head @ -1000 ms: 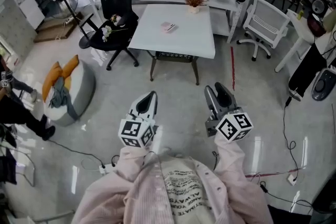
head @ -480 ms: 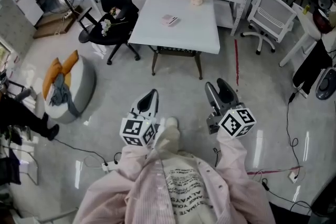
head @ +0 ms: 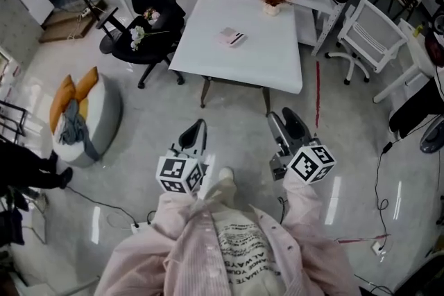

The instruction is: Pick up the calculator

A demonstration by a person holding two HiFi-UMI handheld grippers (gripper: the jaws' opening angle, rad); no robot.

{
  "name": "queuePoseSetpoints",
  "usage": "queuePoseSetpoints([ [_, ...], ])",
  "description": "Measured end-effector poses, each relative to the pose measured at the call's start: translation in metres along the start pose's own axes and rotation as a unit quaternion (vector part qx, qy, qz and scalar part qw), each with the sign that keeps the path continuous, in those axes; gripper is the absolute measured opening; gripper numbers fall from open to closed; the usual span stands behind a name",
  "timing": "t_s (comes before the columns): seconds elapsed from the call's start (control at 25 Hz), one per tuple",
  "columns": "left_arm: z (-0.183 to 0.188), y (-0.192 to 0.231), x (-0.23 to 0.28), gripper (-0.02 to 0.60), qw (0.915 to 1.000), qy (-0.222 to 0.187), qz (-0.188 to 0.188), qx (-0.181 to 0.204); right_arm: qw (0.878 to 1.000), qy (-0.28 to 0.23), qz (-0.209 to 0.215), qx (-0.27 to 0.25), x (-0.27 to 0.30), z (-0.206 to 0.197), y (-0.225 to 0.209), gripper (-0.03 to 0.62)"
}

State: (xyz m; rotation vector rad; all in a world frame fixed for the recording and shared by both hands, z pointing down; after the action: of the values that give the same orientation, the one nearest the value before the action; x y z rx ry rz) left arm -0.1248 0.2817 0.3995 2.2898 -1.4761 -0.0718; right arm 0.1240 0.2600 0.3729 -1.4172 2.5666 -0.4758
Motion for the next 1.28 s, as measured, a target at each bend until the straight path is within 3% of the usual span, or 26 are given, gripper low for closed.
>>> queuePoseSetpoints([
  [0.16,0.011,0.031,0.037,0.002,0.9999,0.009,0.005,-0.008,0.999,0.002,-0.001,0.034,0.044,-0.001,-0.02,0.212],
  [0.48,0.027,0.078,0.101,0.001,0.9996,0.024,-0.002,-0.012,1.0,0.016,-0.02,0.007,0.11,-0.002,-0.042,0.212],
  [0.92,0.035,0.097,0.15,0.002,0.9991,0.034,-0.022,-0.014,0.999,0.023,-0.03,-0.01,0.154,0.003,-0.063,0.212],
  [1.28,0.05,0.129,0.203,0.002,0.999,0.036,0.012,-0.022,0.999,0.034,-0.019,0.003,0.22,0.003,-0.104,0.212],
])
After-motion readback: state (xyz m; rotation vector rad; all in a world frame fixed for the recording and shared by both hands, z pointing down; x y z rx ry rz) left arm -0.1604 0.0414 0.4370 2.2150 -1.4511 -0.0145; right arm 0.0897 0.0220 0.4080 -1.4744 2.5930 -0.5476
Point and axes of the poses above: the fingertips, and each gripper's own axes: x forward along the fingers, y to its left, z out of its top, the point moved 4 cm from there along -x, backward along the fingers, and after that the axes turned 11 degrees about -x, right-handed, at the moved point
